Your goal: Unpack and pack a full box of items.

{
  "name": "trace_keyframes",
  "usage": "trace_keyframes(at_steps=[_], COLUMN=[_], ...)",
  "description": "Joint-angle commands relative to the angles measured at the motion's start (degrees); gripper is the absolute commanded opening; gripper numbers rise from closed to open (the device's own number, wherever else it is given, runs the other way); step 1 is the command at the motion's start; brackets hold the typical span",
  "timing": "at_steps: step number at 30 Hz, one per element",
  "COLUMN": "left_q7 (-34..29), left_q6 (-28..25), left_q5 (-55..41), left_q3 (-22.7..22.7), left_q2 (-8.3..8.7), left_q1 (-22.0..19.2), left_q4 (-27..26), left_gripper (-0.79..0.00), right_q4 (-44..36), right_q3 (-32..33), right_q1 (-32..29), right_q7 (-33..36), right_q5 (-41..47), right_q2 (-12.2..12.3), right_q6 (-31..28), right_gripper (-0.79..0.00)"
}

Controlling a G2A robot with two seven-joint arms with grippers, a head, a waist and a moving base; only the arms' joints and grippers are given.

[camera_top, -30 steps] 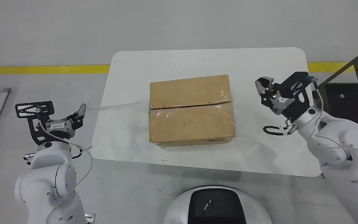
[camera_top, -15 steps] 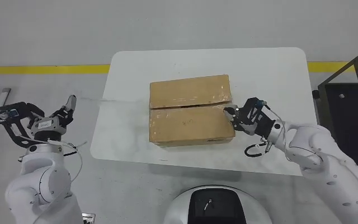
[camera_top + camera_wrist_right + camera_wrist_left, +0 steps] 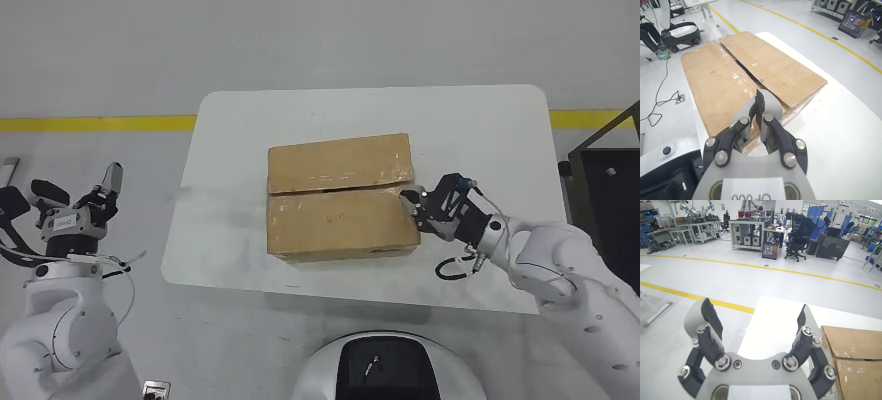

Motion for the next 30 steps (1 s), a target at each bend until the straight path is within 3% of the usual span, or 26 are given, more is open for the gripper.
trace_keyframes(at_steps=[1, 6, 14, 21, 30], left_q7=[-0.5, -1.7, -3.3, -7.9, -9.2], left_q6=[-1.3, -4.5, -7.7, -11.2, -15.2], left_q5=[0.8, 0.8, -1.1, 5.2, 18.7], left_q3=[0.6, 6.0, 25.3, 40.3, 49.5], left_q2=[0.21, 0.54, 0.05, -0.59, -0.9], left_q1=[0.0, -1.3, -7.0, -12.3, -16.3], left_q4=[-0.5, -1.2, 1.7, 7.3, 13.7], left_gripper=[0.0, 0.0, 0.0, 0.0, 0.0], right_q4=[-0.8, -2.9, -3.6, -3.1, -3.5], right_q3=[0.9, 4.7, 11.7, 16.4, 20.0], right_q1=[-0.4, -2.0, -4.7, -7.3, -11.3], right_q7=[-0.5, -1.6, -2.9, -3.4, -4.2], right_q5=[0.2, -0.6, -3.5, -4.0, -4.3], right_q2=[0.1, 0.5, 1.2, 1.6, 1.9], right_q6=[0.6, 1.6, 3.5, 5.0, 5.0], right_gripper=[-0.785, -0.785, -0.785, -0.785, -0.785])
